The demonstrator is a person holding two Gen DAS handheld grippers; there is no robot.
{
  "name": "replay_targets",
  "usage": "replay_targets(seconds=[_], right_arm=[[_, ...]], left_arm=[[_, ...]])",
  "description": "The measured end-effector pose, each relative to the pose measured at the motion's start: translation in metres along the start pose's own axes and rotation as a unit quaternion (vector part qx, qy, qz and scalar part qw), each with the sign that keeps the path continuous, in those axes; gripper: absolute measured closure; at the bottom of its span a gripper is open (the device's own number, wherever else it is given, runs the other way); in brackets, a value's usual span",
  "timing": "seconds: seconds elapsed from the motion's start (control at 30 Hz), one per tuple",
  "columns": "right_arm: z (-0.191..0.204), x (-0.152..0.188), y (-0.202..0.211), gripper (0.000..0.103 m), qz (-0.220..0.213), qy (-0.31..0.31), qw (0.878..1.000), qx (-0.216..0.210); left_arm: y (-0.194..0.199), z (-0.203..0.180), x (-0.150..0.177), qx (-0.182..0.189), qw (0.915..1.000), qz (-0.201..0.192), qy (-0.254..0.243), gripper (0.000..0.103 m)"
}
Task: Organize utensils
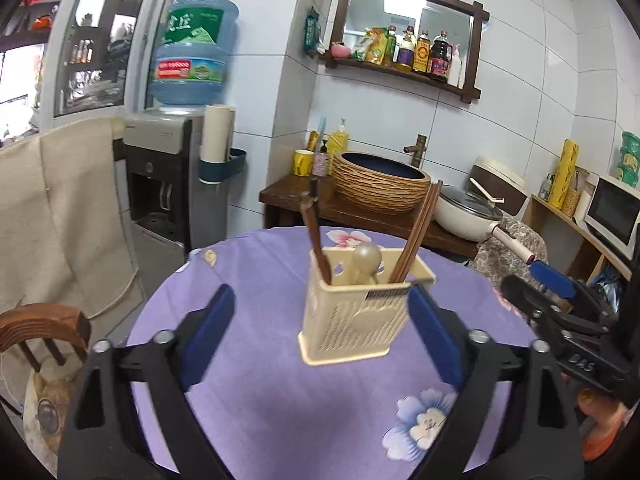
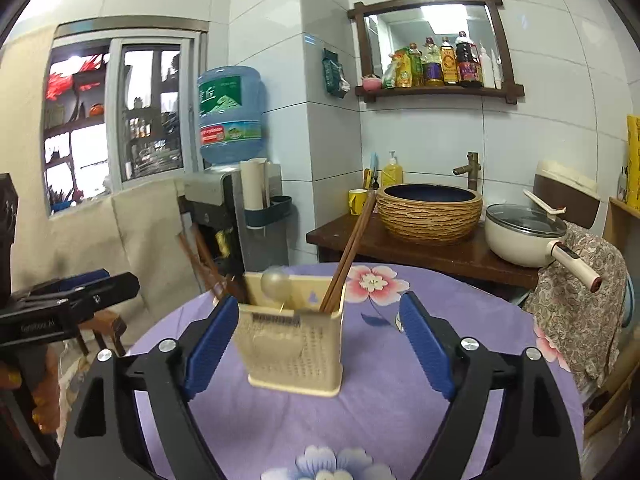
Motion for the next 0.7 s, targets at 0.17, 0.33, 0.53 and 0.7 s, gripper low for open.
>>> replay_targets(seconds=[0.17, 0.33, 0.53, 0.7], right_arm=[[0.017, 0.039, 0.047, 0.006, -0.026, 0.023, 0.999, 0.002], [0.027, 0.086, 0.074, 0.006, -0.008, -0.005, 1.000, -0.001], [0.043, 0.134, 0.112, 0.006, 0.003, -0.004, 1.000, 0.028], [0.052, 0.164, 0.130, 0.006, 0.030, -0.005, 0.999, 0.041]], left_arm=[[0.036, 0.019, 0.049, -0.028, 0.9988, -0.032, -0.024, 0.006], [0.064, 0.034, 0.103, -0.025, 0.9995, -0.020, -0.003, 0.006], [0.102, 0.033, 0.155, -0.009, 0.9992, -0.030, 0.027, 0.006], [0.110, 0.016, 0.197, -0.002, 1.0000, 0.005, 0.005, 0.006]])
Point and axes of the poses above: each gripper's, at about its wrist camera, not at the fingertips, and y roughly against the way its jaws point, z to its left, x to its underside, the point moved 10 cm from there along -y, roughly the way its jaws point, and after that the axes turned 5 degrees about y, right-handed, at the moved point
